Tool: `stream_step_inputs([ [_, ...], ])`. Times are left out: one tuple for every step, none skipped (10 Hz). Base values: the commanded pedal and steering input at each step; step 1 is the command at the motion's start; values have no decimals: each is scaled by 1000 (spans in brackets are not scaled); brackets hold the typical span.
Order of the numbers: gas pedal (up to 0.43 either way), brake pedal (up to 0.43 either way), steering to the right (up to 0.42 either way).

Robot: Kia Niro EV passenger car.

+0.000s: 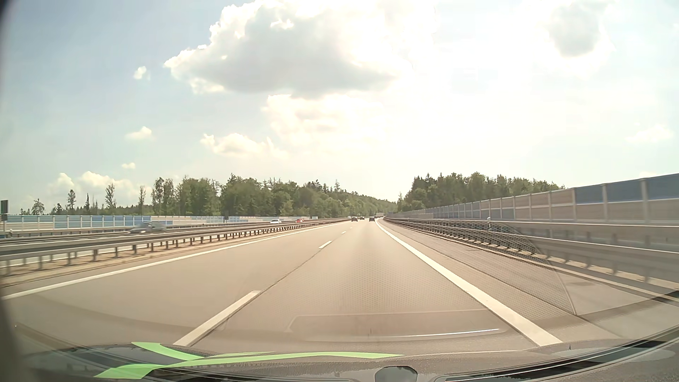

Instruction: Follow the waypoints while adhering to traffic rules and regulations

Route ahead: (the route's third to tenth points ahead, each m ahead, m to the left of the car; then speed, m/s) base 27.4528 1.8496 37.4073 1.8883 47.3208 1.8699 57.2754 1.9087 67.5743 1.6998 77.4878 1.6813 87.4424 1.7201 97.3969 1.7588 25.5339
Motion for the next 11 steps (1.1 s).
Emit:
stream_step_inputs([
  [398,0,-3],
  [398,0,-3],
  [398,0,-3],
  [398,0,-3],
  [398,0,-2],
  [398,0,-2],
  [398,0,-3],
  [398,0,-3],
  [398,0,-2],
  [398,0,-3],
  [398,0,-3],
])
